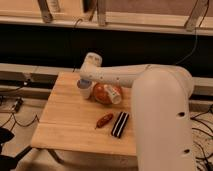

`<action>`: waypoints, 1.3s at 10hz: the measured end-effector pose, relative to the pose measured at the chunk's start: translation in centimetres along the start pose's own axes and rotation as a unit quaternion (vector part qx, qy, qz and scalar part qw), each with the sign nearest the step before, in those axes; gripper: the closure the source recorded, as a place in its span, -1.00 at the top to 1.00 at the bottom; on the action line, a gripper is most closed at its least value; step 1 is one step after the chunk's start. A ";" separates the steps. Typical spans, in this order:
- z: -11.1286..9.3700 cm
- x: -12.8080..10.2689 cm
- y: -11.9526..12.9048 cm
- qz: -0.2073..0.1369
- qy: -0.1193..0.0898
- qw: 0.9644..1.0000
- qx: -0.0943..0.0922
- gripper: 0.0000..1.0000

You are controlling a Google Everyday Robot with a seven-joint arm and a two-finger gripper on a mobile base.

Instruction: Place the white sponge in the ceramic cup

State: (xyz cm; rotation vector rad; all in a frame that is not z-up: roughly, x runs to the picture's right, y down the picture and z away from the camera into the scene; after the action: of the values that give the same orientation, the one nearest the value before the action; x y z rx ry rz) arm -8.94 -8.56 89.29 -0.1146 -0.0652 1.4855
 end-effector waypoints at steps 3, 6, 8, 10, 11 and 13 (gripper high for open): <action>0.0 0.0 0.0 0.000 0.000 1.000 0.000 0.03; 0.0 0.0 0.0 0.000 0.000 1.000 0.000 0.58; 0.0 0.0 0.0 0.000 0.000 1.000 0.000 0.60; 0.1 0.1 0.0 0.000 0.001 1.000 0.000 0.60; 0.0 0.1 0.0 0.000 0.001 1.000 0.000 0.60; 0.0 0.1 0.0 0.000 0.001 1.000 0.000 0.60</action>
State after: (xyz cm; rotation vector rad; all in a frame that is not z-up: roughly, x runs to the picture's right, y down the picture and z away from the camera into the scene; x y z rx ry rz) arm -8.94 -8.50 89.33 -0.1153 -0.0643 1.4852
